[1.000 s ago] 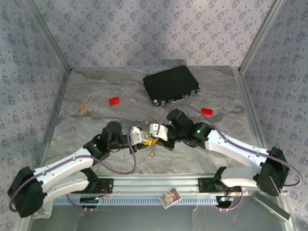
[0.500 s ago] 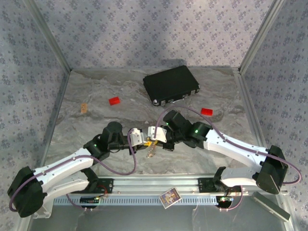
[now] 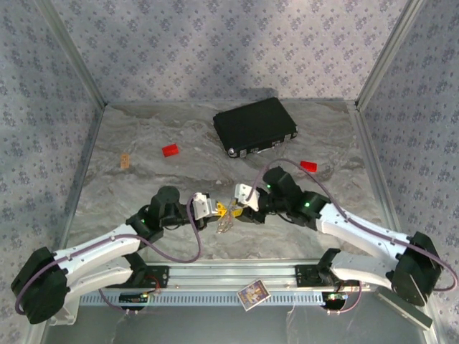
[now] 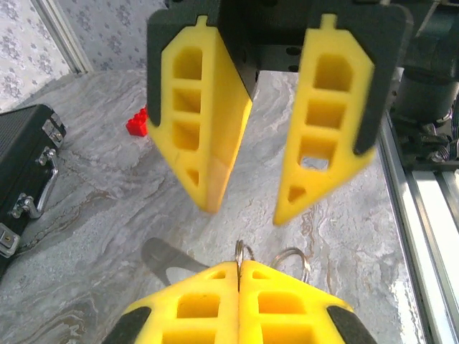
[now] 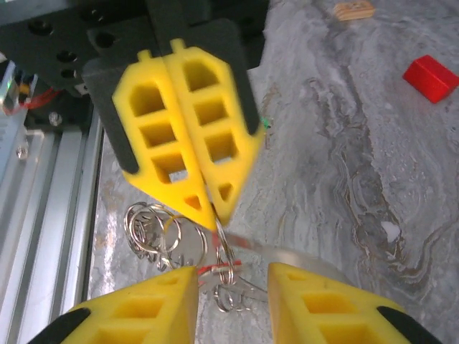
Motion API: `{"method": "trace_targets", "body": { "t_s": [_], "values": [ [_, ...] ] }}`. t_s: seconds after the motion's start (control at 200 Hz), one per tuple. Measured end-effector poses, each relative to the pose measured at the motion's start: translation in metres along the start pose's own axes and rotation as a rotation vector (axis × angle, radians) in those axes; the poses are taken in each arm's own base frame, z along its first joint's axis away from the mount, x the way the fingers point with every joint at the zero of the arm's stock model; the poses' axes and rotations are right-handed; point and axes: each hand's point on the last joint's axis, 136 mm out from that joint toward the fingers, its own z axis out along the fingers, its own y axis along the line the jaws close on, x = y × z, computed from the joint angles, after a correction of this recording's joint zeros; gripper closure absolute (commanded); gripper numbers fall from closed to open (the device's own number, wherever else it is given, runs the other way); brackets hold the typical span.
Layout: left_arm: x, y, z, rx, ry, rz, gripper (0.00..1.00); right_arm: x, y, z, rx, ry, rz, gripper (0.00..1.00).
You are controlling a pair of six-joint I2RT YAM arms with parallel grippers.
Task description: Put the keys on the keyring
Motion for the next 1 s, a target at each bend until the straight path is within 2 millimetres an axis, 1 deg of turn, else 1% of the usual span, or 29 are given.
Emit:
{"method": "trace_targets", "body": {
  "t_s": [0.08,0.25,0.415,0.505,0.73,0.864,0.999],
  "values": [
    [0.001,0.000,0.000,-0.007,-0.025,-0.014,1.00,0.001,0.000,-0.003,0.000,-0.050,0.027,0.66],
    [0.000,0.000,0.000,-0.017,-0.059,-0.034,1.00,-0.001,0.004,0.000,-0.018,-0.112,0.048,0.66],
    [-0.004,0.001,-0.001,-0.022,-0.085,-0.041,1.00,-0.008,0.002,0.000,-0.014,-0.155,0.044,0.69],
    [-0.006,0.001,-0.001,-0.024,-0.096,-0.044,1.00,-0.010,0.001,0.001,-0.013,-0.167,0.042,0.71],
    [-0.009,0.002,0.000,-0.027,-0.109,-0.046,1.00,-0.007,-0.001,0.008,-0.016,-0.164,0.063,0.74],
    [-0.009,0.003,0.000,-0.027,-0.110,-0.048,1.00,-0.005,-0.002,0.011,-0.018,-0.159,0.067,0.79],
    [-0.009,0.003,0.000,-0.027,-0.110,-0.048,1.00,-0.003,-0.003,0.014,-0.022,-0.152,0.077,0.90]
  ]
}}
